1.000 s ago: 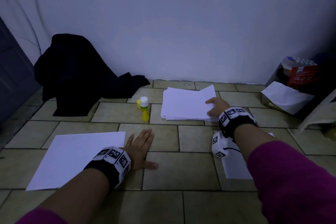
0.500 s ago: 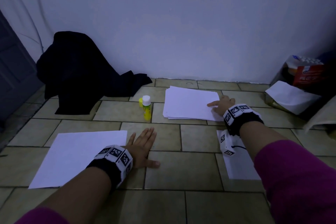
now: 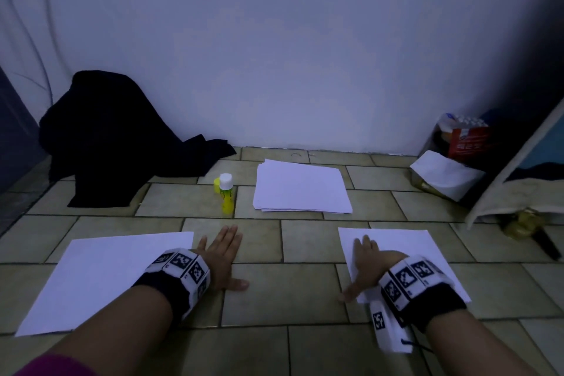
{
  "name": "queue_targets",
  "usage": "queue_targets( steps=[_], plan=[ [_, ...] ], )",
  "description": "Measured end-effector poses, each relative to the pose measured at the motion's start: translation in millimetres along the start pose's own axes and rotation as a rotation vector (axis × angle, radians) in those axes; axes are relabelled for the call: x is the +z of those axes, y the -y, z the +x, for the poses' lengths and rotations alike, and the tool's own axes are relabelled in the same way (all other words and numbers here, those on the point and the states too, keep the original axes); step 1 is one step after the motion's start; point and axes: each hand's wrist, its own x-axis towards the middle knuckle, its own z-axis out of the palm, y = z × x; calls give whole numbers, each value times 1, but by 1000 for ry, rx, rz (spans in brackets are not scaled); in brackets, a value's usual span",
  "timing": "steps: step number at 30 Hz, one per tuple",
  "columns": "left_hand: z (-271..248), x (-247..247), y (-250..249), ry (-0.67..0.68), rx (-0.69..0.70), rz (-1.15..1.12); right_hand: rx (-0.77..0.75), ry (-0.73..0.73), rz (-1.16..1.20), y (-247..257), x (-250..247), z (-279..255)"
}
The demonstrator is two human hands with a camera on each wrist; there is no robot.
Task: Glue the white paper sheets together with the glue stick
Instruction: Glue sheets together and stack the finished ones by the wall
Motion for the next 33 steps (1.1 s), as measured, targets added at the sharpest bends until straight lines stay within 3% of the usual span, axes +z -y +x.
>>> queue_targets(
  steps=[6,8,12,14,16,19,21,31,33],
  plan=[
    [-6,-1,-12,1,-23,-46,74,-39,-73,15,11,-5],
    [-11,0,-14,-18,-6,-88,91,-103,-98,18,16,-6],
    [-27,-3,1,-46,39,-176,95,-97,-90,20,17,-7],
    [-35,-1,16,-114,-33,-165,99,-106,-79,20,17,-7],
    [-42,3,35,-172,-202,-87,98,-103,-70,19,18,-7],
    [-49,10,62,-116,-437,-64,93,-91,-48,18,18,-8],
    [-52,13,72,-87,-431,-115,86,-90,-40,18,17,-9],
    [-73,-11,56,-411,-248,134,51,-79,2,16,14,-13],
    [-68,-16,38,-465,-231,34,52,-71,11,16,15,-12]
  ],
)
